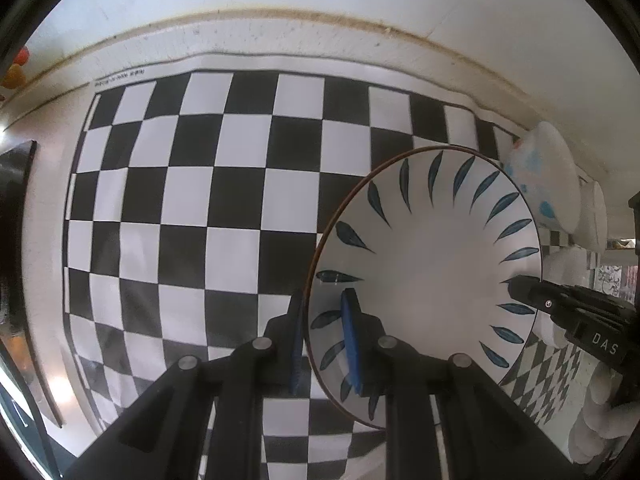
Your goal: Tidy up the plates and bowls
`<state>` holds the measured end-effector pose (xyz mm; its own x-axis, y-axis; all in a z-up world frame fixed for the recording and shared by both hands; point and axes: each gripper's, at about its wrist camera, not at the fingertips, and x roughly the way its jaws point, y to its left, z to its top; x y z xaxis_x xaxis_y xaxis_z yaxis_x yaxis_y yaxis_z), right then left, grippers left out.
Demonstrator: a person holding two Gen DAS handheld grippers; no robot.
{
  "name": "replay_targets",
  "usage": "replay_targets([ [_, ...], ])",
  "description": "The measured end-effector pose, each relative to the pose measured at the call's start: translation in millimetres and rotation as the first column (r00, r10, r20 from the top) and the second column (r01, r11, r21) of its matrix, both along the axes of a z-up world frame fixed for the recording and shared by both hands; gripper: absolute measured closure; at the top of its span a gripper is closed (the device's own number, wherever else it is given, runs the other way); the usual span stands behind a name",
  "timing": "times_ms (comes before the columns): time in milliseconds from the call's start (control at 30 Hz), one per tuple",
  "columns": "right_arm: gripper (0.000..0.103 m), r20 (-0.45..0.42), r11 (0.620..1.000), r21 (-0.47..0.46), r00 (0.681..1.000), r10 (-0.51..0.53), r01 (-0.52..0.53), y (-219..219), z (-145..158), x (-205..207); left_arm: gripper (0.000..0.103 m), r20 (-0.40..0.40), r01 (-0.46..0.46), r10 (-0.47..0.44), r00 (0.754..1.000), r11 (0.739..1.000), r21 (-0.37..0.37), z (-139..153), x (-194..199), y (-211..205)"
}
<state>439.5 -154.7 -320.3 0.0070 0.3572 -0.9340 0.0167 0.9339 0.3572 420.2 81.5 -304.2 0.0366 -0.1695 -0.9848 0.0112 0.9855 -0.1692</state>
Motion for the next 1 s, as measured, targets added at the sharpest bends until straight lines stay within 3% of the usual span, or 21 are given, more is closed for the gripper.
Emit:
replay_targets([
  [367,0.090,0.042,0.999,0.047,0.999,-0.019,0.017,-20,53,-60,0.088,0.056,0.027,-0.026,0.998,0.999,-0.018,50,-51,-14],
  [667,0.090,0.001,0.996,0.078,0.999,-0.039,0.039,-35,49,-146,0.088,0.043,0.106,-0.105,0.994,0.994,-0.025,68,-118,-28],
  [1000,0.090,-0.092,0.997,0.065,0.995,-0.041,0.047,-37,10,-228,0.088,-0.067,0.171,-0.170,0.983,0.985,0.008,25,-181,-41],
])
